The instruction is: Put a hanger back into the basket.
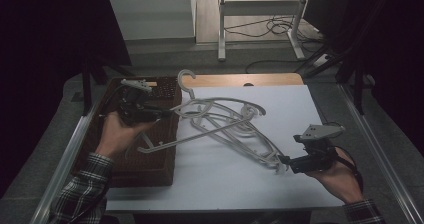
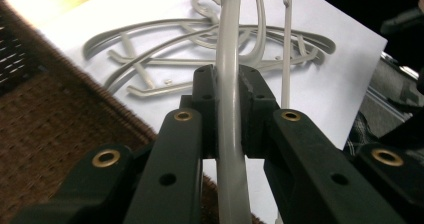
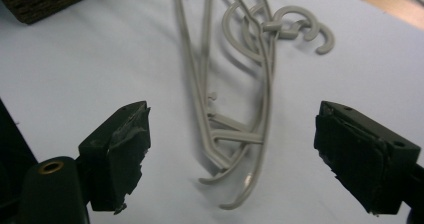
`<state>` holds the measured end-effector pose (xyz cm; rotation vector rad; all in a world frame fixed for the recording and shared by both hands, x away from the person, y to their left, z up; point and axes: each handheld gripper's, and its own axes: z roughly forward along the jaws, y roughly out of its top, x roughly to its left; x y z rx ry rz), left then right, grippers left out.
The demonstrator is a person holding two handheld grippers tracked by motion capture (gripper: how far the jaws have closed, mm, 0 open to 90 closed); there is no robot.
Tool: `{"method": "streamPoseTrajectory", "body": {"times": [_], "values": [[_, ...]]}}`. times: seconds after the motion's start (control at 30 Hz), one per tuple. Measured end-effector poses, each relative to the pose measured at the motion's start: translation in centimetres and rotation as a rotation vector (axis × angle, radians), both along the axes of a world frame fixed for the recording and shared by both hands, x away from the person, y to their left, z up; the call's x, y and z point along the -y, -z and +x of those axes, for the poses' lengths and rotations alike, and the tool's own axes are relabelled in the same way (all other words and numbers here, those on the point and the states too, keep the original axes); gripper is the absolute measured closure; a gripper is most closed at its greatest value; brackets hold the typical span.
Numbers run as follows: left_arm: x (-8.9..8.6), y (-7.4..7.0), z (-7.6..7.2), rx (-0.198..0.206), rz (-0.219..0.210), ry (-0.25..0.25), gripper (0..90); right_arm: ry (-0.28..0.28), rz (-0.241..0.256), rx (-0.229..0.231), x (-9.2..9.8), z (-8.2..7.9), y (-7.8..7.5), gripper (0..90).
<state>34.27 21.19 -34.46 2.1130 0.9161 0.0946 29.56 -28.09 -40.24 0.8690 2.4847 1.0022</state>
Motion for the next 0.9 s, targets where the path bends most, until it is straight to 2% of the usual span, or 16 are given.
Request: {"method": "streamPoseTrajectory", "body": {"times": [0.27,0.3,0.47,0.67,0.8,0.9], "values": [[-1.9,-0.3,-0.5,0.022,-0.004,-0.065,81.5,0.011,0.050,-0.022,-0.4,-1.0,1.4,14.8],[-2.5,-0.4,-0.7,0.029,-0.007,-0.089,81.5,0.017,0.055,-0.022,-0.5,-1.1,1.5,14.8],[-4.1,-0.5,-1.2,0.045,-0.027,-0.145,81.5,0.019,0.079,-0.022,-0.9,-1.9,2.1,14.8],[-6.1,-0.5,-2.1,0.083,-0.020,-0.210,81.5,0.016,0.073,-0.006,-1.5,-2.7,2.7,14.8],[-7.7,-0.1,-2.7,0.090,-0.029,-0.275,81.5,0.013,0.074,-0.002,-1.8,-3.2,3.0,14.9],[-8.4,0.1,-3.0,0.103,-0.017,-0.302,81.4,0.015,0.071,-0.004,-2.0,-3.5,3.2,14.9]]}}
